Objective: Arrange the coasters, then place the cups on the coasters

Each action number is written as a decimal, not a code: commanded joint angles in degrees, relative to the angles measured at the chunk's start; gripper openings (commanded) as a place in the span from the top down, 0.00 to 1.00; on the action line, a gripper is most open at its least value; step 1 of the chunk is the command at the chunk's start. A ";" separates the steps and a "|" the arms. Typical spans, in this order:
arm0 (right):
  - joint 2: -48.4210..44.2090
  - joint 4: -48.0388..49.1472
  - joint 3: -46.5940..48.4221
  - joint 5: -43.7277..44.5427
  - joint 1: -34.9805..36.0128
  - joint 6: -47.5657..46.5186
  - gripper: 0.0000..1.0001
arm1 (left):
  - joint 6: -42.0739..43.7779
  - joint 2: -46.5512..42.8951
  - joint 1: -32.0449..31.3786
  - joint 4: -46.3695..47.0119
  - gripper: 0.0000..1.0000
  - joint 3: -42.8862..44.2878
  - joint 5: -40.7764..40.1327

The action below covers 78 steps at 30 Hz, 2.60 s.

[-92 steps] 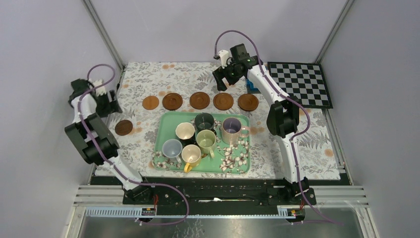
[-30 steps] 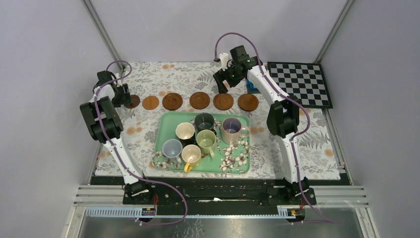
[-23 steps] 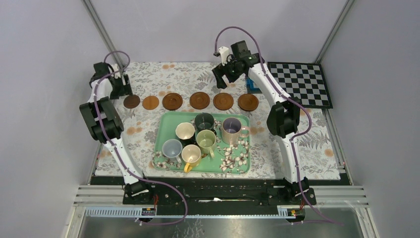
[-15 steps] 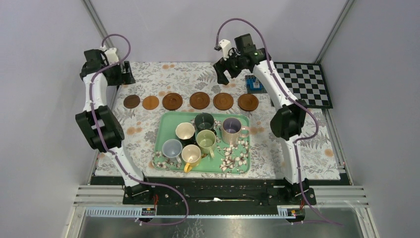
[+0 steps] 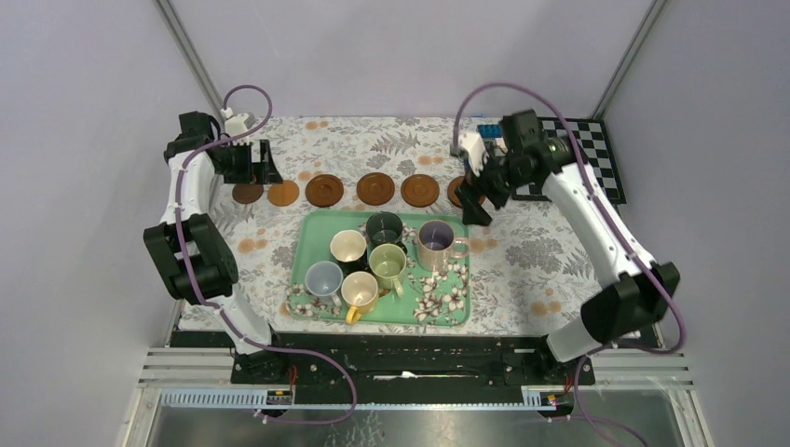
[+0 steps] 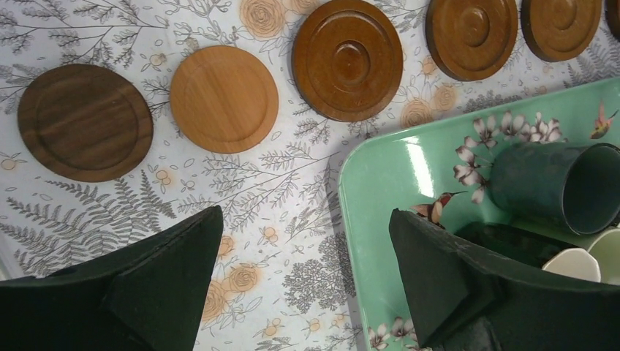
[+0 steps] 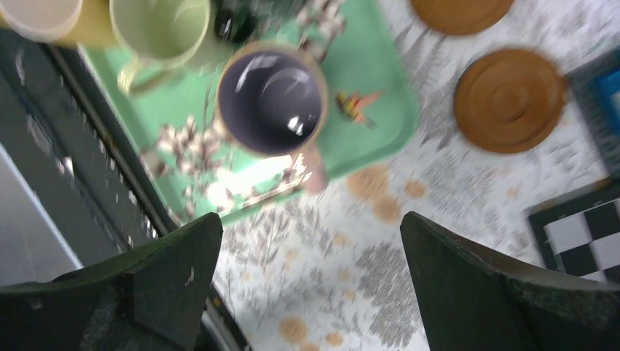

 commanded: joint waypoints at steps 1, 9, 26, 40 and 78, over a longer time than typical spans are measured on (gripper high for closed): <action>-8.53 -0.33 -13.38 0.50 -0.03 -9.97 0.00 | 0.01 -2.77 -0.40 0.86 0.07 0.23 4.64; -10.22 19.33 -30.11 3.66 0.09 -16.58 0.01 | -1.68 -1.42 -1.75 0.84 0.07 2.10 5.20; 0.59 22.28 -31.17 -0.37 5.24 -24.40 0.14 | -4.62 -1.91 -2.06 0.92 0.09 1.71 2.77; 2.79 28.66 -34.67 -2.59 5.24 -18.36 0.44 | -6.16 -1.50 -2.08 1.98 0.11 1.13 2.80; -7.57 54.26 -31.97 -2.92 -2.59 8.90 1.00 | -7.50 0.24 -2.52 3.38 0.01 3.64 3.73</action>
